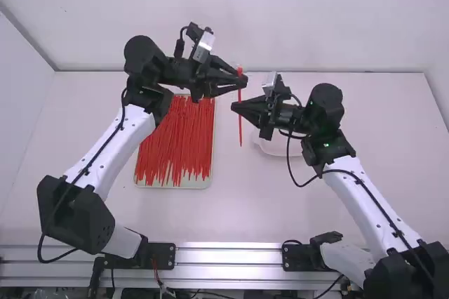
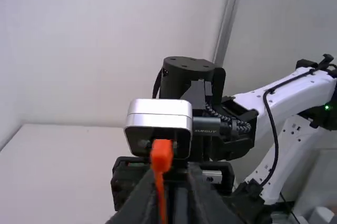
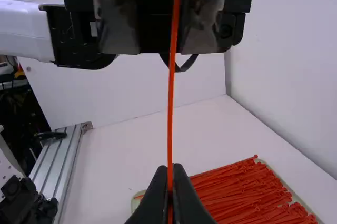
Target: Fasten the cable tie
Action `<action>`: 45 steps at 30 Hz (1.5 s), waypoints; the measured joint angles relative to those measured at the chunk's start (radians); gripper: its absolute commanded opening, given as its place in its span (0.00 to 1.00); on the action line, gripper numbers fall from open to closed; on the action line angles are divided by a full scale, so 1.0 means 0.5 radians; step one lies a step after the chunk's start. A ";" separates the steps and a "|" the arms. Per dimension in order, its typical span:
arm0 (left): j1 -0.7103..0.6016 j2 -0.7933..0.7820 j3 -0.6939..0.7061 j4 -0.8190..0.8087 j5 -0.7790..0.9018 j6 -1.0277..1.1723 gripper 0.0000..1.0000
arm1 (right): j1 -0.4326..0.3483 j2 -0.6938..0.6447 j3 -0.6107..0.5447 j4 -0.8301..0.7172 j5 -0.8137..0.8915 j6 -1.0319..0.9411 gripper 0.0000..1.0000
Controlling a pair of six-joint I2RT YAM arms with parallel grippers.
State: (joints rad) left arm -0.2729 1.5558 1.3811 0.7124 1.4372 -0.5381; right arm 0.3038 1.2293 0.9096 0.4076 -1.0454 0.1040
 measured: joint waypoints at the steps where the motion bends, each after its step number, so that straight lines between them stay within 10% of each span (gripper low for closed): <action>1: 0.000 0.000 0.000 0.007 -0.002 -0.010 0.02 | 0.000 0.000 0.000 0.000 0.000 -0.002 0.00; 7: 0.000 0.000 0.000 0.045 0.005 -0.085 0.02 | -0.001 0.000 0.004 -0.012 -0.006 -0.001 0.05; 15: 0.039 0.000 0.011 0.195 -0.111 -0.231 0.02 | -0.009 0.000 0.014 -0.166 -0.006 -0.002 0.46; 22: 0.146 0.000 0.267 -0.049 -0.172 -0.364 0.02 | 0.033 0.000 0.014 -0.307 -0.006 -0.091 0.50; 30: 0.147 0.000 0.537 -0.449 -0.190 -0.377 0.02 | 0.072 0.000 0.014 -0.354 -0.007 -0.156 0.49; 33: 0.147 0.000 0.601 -0.590 -0.213 -0.336 0.02 | 0.072 0.000 0.014 -0.370 -0.006 -0.171 0.36; 36: 0.147 0.000 0.628 -0.645 -0.215 -0.295 0.02 | 0.072 0.000 0.014 -0.380 -0.006 -0.167 0.00; 41: 0.145 0.000 0.628 -0.652 -0.225 -0.283 0.03 | 0.072 0.000 0.014 -0.382 -0.007 -0.169 0.00; 44: 0.146 0.000 0.629 -0.622 -0.230 -0.268 0.43 | 0.072 0.000 0.014 -0.380 -0.004 -0.170 0.00; 45: 0.146 0.000 0.629 -0.617 -0.239 -0.268 0.70 | 0.073 0.000 0.014 -0.378 -0.003 -0.170 0.00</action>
State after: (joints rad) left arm -0.2001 1.5558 1.6955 0.4038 1.3178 -0.6720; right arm 0.3405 1.2293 0.9169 0.2184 -1.0470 0.0189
